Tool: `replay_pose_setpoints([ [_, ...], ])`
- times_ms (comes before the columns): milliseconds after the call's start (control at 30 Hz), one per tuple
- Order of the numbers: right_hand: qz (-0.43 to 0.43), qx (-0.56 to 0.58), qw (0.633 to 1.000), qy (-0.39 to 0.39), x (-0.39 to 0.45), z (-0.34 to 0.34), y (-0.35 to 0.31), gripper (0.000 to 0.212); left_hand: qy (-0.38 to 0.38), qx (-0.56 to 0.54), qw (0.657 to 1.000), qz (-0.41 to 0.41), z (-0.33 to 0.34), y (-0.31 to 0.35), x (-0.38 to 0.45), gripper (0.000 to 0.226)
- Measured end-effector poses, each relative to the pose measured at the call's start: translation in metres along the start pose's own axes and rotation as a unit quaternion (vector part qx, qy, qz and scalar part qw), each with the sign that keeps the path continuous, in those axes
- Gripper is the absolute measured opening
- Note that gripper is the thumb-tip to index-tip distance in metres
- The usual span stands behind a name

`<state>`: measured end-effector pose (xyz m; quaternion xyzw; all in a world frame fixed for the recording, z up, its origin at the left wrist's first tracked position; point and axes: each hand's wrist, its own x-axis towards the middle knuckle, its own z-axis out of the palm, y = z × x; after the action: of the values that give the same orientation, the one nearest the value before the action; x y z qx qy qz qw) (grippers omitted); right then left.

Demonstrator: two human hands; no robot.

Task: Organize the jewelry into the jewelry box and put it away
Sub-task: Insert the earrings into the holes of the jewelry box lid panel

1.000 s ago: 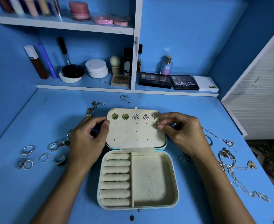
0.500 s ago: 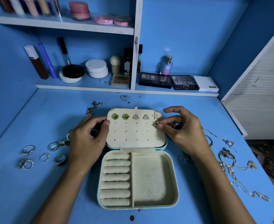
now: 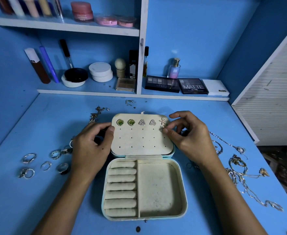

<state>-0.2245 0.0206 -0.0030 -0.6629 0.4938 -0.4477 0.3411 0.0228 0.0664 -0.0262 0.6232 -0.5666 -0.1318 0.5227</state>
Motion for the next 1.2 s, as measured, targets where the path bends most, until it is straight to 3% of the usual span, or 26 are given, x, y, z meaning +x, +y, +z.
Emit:
replay_pose_setpoints([
  [300, 0.022, 0.025, 0.998, 0.053, 0.003, 0.000, 0.007, 0.024, 0.001, -0.003, 1.000, 0.005, 0.000, -0.003, 0.000, 0.012],
  [567, 0.134, 0.052, 0.989, -0.016, 0.005, 0.002, 0.010, 0.031, 0.000, -0.005, 1.000, -0.003, 0.001, -0.004, 0.000, 0.013],
  [833, 0.123, 0.058, 0.990, -0.029, 0.005, 0.002, 0.010, 0.017, -0.001, 0.000, 1.000, -0.006, 0.000, -0.003, 0.000, 0.024],
  [1200, 0.124, 0.060, 0.990, -0.036, 0.007, 0.001, 0.010, 0.017, -0.004, 0.037, 0.999, -0.007, -0.001, 0.011, 0.024, 0.011],
])
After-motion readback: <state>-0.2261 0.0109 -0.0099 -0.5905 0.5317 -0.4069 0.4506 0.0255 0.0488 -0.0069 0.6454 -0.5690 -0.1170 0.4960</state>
